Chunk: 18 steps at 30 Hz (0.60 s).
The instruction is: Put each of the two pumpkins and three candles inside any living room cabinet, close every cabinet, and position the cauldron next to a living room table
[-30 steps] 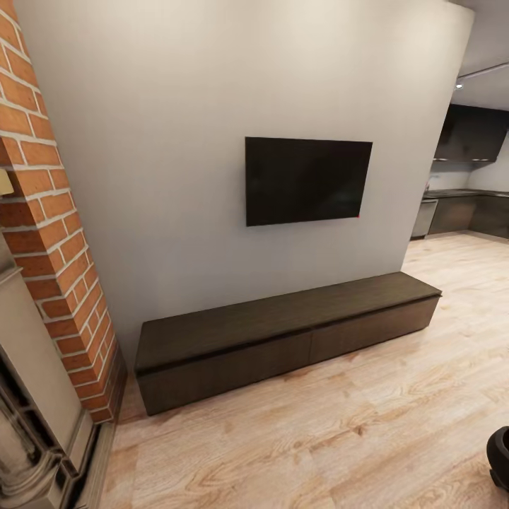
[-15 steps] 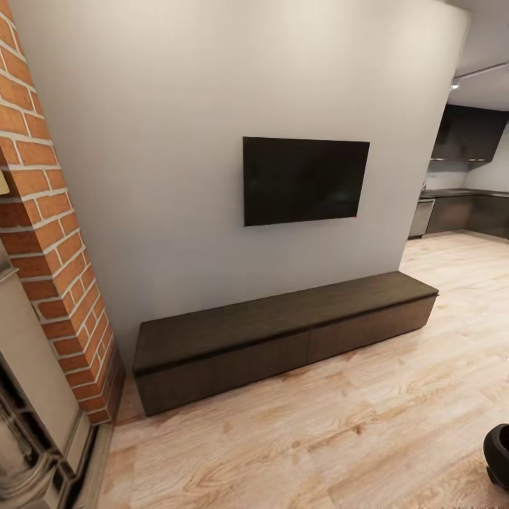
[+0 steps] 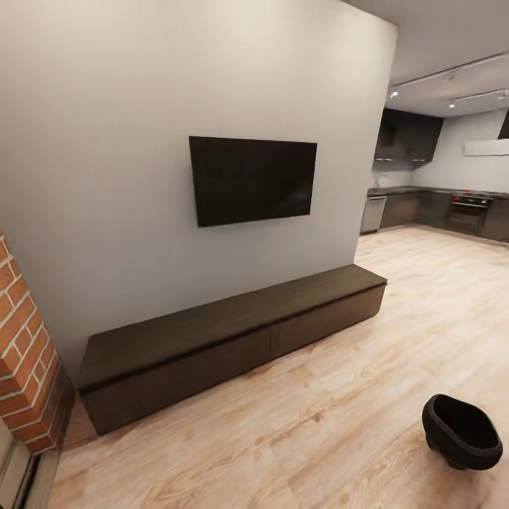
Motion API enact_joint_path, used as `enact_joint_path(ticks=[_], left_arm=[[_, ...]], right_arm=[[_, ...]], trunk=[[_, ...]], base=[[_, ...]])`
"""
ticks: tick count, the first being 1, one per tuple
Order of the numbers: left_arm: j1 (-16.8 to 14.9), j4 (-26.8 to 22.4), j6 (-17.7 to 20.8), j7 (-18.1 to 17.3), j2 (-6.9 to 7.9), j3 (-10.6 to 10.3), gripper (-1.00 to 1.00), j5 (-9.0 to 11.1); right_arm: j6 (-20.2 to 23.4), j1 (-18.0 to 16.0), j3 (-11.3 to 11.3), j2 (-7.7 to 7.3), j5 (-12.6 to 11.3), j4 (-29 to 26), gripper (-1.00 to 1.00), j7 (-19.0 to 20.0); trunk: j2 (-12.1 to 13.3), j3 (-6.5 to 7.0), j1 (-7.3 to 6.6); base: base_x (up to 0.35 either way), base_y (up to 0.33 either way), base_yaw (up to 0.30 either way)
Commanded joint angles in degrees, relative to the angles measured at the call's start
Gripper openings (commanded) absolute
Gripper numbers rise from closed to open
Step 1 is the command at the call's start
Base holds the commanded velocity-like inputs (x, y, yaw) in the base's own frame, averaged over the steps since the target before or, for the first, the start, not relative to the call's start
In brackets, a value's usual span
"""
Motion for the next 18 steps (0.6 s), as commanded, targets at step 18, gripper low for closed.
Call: enact_joint_path(ticks=[18], left_arm=[[0.0, -0.1, -0.1, 0.0, -0.24, -0.2, 1.0, -0.2]], right_arm=[[-0.1, 0.0, 0.0, 0.01, 0.0, 0.0, 1.0, 0.0]], trunk=[[0.0, -0.16, 0.0]], base=[[0.198, -0.063, -0.289]])
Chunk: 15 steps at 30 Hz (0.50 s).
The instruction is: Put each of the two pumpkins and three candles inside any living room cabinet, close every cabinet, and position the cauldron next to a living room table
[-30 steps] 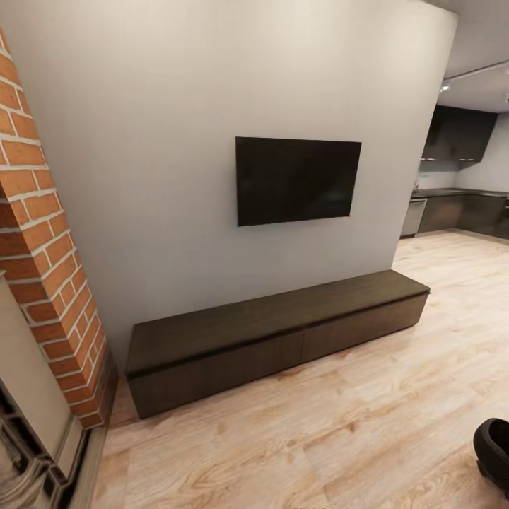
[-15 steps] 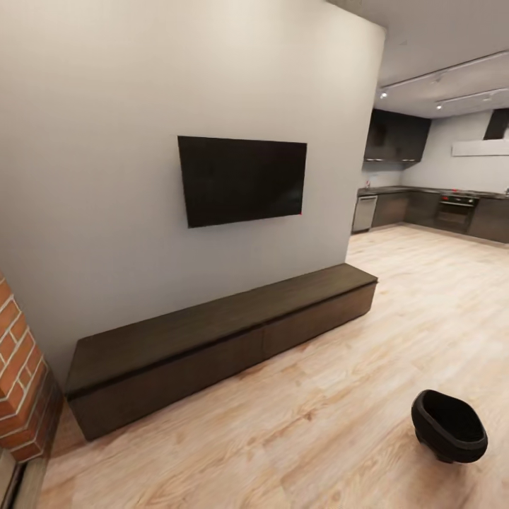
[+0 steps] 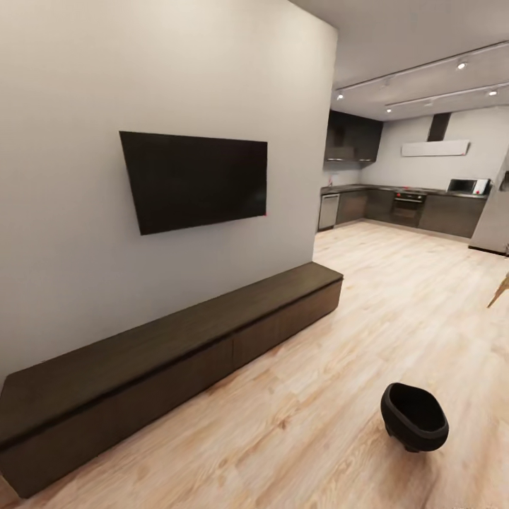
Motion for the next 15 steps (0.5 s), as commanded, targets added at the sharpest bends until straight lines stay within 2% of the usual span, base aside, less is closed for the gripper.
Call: enact_joint_path(ticks=[1, 15], left_arm=[[0.0, 0.0, 0.0, 0.0, -0.09, -0.1, 1.0, -0.1], [0.0, 0.0, -0.5, 0.0, -0.26, -0.1, 1.0, -0.1]], right_arm=[[-0.1, 0.0, 0.0, 0.01, 0.0, 0.0, 1.0, 0.0], [-0.1, 0.0, 0.0, -0.01, -0.1, 0.0, 1.0, 0.2]], trunk=[[0.0, -0.08, 0.03], [0.0, -0.44, 0.03]], base=[[0.314, -0.123, -0.289], [0.291, -0.193, -0.289]])
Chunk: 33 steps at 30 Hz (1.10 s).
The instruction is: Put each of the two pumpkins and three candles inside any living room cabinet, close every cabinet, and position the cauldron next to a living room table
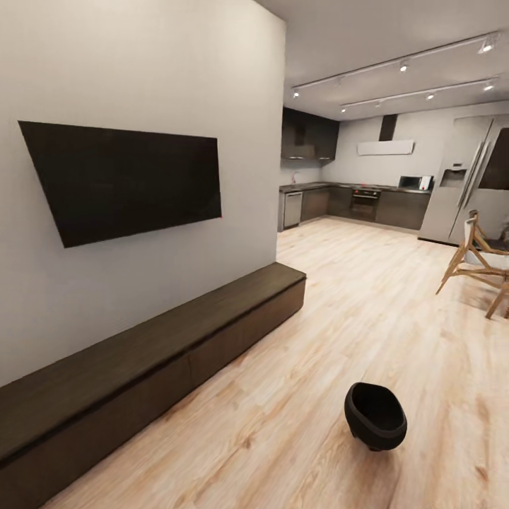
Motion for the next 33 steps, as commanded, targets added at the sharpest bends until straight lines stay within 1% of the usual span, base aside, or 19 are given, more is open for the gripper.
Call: enact_joint_path(ticks=[1, 23, 33], left_arm=[[0.0, 0.0, -0.2, 0.0, 0.0, -0.1, 1.0, 0.0], [0.0, 0.0, -0.3, 0.0, 0.09, -0.1, 1.0, 0.0], [0.0, 0.0, -0.3, 0.0, 0.03, -0.1, 1.0, 0.0]], right_arm=[[-0.1, 0.0, 0.0, 0.0, 0.0, 0.0, 1.0, 0.0], [-0.1, 0.0, 0.0, 0.08, 0.0, 0.0, 1.0, 0.4], [-0.1, 0.0, 0.0, 0.08, 0.0, 0.0, 1.0, 0.5]], trunk=[[0.0, -0.09, 0.02], [0.0, -0.89, 0.02], [0.0, -1.47, 0.02]], base=[[0.275, -0.219, -0.289], [0.274, -0.22, -0.278], [0.296, -0.168, -0.246]])
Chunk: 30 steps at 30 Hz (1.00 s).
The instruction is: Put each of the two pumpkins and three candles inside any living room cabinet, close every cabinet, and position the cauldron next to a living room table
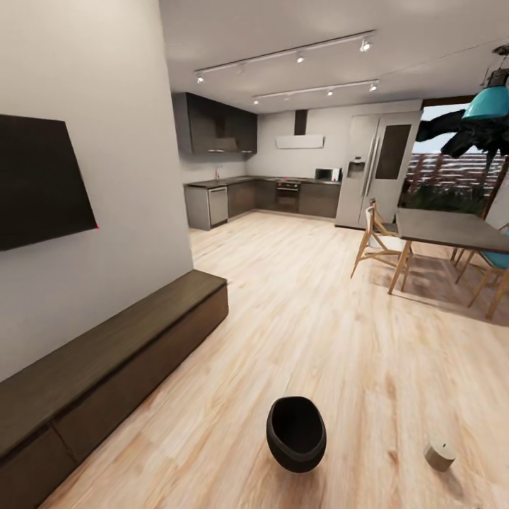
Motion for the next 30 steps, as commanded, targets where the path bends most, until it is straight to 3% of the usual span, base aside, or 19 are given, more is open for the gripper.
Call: enact_joint_path(ticks=[1, 16, 22, 30], left_arm=[[0.0, 0.0, -0.1, 0.0, 0.0, 0.0, 1.0, 0.0], [0.0, 0.0, -2.0, -0.1, -0.03, 0.0, 1.0, -0.1], [0.0, 0.0, -3.6, -0.5, 0.02, 0.0, 1.0, -0.1], [0.0, 0.0, -3.8, -0.6, -0.1, 0.0, 1.0, 0.0]], right_arm=[[-0.1, 0.0, 0.0, 0.0, 0.0, 0.0, 1.0, 0.1], [-0.1, 0.0, 0.0, 0.0, 0.0, 0.0, 1.0, 0.0], [-0.2, 0.0, 0.0, 0.0, 0.1, -0.3, 1.0, 0.0], [-2.4, 0.0, 0.1, 0.0, 0.3, 0.0, 1.0, -0.2]], trunk=[[0.0, -0.12, 0.03], [0.0, -0.99, 0.03], [0.0, -1.25, 0.03], [0.0, -1.3, 0.03]], base=[[0.293, -0.183, -0.245], [0.237, -0.213, -0.245], [0.031, -0.026, -0.177], [0.056, 0.115, 0.013]])
